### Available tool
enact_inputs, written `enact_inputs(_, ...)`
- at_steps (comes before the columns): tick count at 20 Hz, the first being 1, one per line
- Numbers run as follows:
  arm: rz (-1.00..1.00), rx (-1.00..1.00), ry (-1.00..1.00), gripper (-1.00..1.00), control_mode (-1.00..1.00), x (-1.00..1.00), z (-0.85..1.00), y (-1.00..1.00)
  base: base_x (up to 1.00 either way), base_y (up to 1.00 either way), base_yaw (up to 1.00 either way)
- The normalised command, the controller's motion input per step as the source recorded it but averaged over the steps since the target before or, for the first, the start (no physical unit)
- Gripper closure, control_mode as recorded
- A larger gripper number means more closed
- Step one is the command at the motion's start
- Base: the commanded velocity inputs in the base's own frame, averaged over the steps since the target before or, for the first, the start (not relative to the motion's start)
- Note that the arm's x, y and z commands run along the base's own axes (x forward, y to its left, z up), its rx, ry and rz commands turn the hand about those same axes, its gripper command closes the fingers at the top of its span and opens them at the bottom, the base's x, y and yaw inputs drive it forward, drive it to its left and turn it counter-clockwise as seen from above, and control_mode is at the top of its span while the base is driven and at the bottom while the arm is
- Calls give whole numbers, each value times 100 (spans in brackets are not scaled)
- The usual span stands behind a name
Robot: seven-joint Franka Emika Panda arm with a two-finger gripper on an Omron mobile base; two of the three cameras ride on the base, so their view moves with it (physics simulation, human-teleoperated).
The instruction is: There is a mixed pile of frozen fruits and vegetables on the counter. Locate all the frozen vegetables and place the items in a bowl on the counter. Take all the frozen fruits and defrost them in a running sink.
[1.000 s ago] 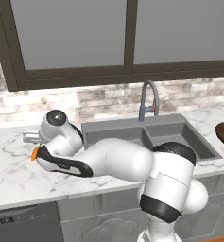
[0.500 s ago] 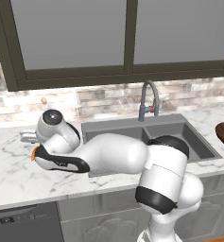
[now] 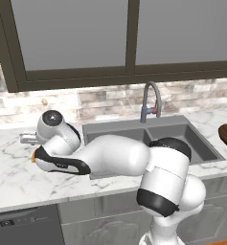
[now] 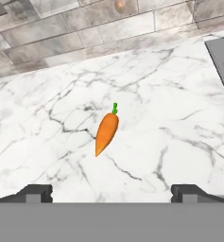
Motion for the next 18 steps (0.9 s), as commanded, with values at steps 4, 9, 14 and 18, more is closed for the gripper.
enact_inputs(4,0,0,0,-100,-100,0,-2,0,0,0,0)
enact_inputs(9,0,0,0,-100,-100,4,-19,-1,0,0,0)
enact_inputs(14,0,0,0,-100,-100,13,-6,0,0,0,0)
enact_inputs(18,0,0,0,-100,-100,28,-1,0,0,0,0)
